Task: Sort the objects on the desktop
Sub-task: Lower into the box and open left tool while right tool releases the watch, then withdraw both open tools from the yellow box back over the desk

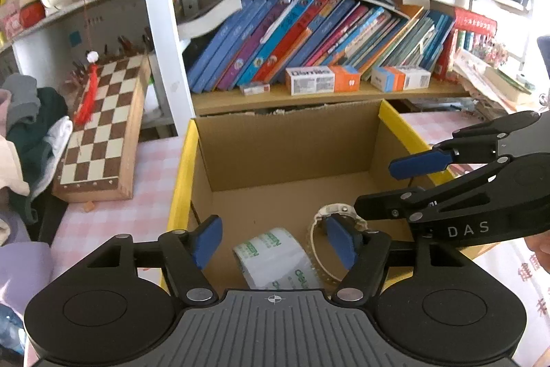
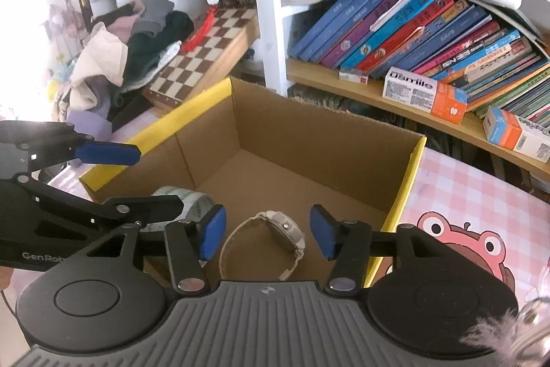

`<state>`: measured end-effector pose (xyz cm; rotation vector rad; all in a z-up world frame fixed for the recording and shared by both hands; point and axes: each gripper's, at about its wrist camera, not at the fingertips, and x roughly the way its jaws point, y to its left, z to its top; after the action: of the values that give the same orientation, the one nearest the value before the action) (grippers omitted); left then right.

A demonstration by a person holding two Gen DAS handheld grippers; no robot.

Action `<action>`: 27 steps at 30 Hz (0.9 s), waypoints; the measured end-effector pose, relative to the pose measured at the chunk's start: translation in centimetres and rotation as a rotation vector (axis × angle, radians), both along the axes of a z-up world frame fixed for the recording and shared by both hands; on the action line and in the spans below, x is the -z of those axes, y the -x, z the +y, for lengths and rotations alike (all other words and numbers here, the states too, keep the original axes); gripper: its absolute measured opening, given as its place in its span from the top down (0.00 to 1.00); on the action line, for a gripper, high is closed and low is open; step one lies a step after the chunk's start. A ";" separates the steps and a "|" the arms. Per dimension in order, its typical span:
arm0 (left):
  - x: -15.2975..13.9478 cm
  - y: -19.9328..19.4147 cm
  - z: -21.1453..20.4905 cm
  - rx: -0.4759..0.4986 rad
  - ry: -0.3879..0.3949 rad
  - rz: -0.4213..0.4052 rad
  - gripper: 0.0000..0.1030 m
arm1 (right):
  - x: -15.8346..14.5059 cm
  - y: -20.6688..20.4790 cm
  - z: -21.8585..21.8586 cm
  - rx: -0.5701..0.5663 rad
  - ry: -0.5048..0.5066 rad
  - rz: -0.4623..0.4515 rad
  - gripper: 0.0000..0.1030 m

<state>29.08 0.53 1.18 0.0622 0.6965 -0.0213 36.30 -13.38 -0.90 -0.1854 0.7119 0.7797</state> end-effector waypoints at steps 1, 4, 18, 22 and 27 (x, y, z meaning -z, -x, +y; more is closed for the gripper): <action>-0.2 0.3 0.0 0.000 0.002 -0.004 0.32 | -0.2 0.2 -0.1 0.000 -0.004 -0.005 0.45; -0.6 1.1 -0.2 0.005 0.009 -0.020 0.31 | -0.6 0.9 -0.3 0.005 -0.008 -0.020 0.43; -3.1 6.3 0.5 0.022 0.042 -0.131 0.18 | -2.6 6.7 -1.2 0.096 -0.032 -0.103 0.29; -3.6 8.2 1.2 0.019 0.054 -0.158 0.15 | -3.1 9.1 -1.7 0.145 -0.045 -0.141 0.20; -3.8 10.9 2.2 0.014 0.069 -0.177 0.14 | -3.6 12.4 -2.2 0.214 -0.065 -0.178 0.18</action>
<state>18.17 2.70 4.99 0.0021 0.5181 -0.0529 23.93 -15.57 2.68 -0.1157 0.5266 0.5731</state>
